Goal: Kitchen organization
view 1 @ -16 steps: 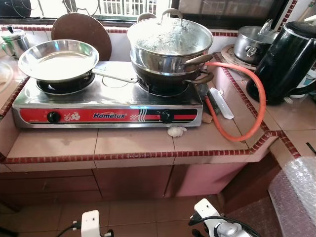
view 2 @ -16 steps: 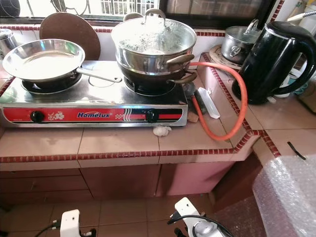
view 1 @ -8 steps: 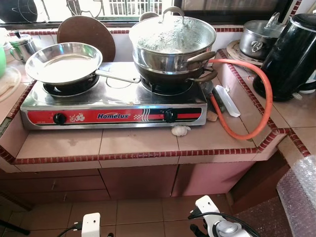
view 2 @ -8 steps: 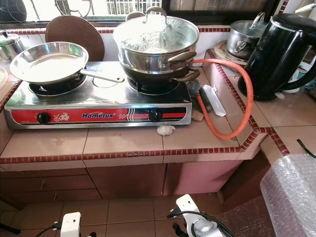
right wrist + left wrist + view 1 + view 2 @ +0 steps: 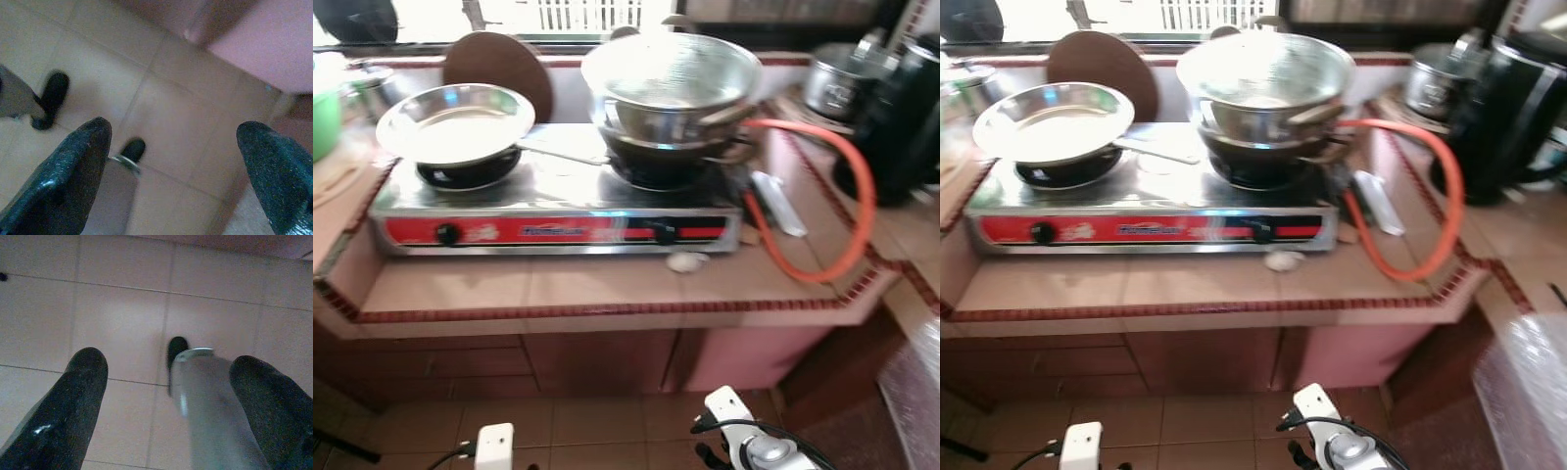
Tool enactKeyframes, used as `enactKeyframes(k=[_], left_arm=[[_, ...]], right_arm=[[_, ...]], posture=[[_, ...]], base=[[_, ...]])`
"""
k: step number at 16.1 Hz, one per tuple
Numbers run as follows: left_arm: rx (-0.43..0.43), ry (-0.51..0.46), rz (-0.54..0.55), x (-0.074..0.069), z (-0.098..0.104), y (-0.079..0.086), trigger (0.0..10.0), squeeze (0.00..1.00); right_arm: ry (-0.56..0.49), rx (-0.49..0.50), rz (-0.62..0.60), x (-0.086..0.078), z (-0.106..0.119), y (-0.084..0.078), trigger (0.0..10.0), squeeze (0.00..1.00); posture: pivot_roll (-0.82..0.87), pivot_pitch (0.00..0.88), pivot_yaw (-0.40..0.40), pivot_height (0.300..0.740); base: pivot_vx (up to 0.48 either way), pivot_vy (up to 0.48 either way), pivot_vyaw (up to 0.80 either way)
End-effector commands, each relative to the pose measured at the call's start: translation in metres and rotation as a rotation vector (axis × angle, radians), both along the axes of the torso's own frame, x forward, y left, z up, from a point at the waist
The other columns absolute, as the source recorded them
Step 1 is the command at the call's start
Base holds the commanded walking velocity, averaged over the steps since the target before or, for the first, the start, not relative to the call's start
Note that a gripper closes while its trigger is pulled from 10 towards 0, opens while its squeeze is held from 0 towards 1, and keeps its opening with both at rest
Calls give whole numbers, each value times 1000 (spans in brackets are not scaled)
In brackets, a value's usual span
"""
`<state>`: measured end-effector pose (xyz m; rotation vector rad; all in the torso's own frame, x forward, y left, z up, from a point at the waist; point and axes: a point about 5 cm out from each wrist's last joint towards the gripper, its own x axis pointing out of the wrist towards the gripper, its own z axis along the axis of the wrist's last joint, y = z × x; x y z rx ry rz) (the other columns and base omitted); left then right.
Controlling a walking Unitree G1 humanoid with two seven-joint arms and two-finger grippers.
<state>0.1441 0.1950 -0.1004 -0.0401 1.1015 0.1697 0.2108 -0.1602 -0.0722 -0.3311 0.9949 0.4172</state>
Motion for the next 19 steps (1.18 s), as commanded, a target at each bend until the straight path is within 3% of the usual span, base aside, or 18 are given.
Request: enactKeyframes(k=[1,8,19], left_arm=[[-4,-2,-29,2,0,-2,10000,0],[3,1,-43,2,1,0,10000,0],[3,11,-55,-1,-1,-4,10000,0]], right_arm=[[23,-3,-2,-6,-3,-2,10000,0],[30,-8,-17,-11,-6,-4,10000,0],[37,-24,-10,-15,-8,-9,10000,0]], posture=[[-86,17,7,740],[-96,20,20,740],[-110,30,13,740]], base=[[0,480,0],[0,480,0],[0,0,0]])
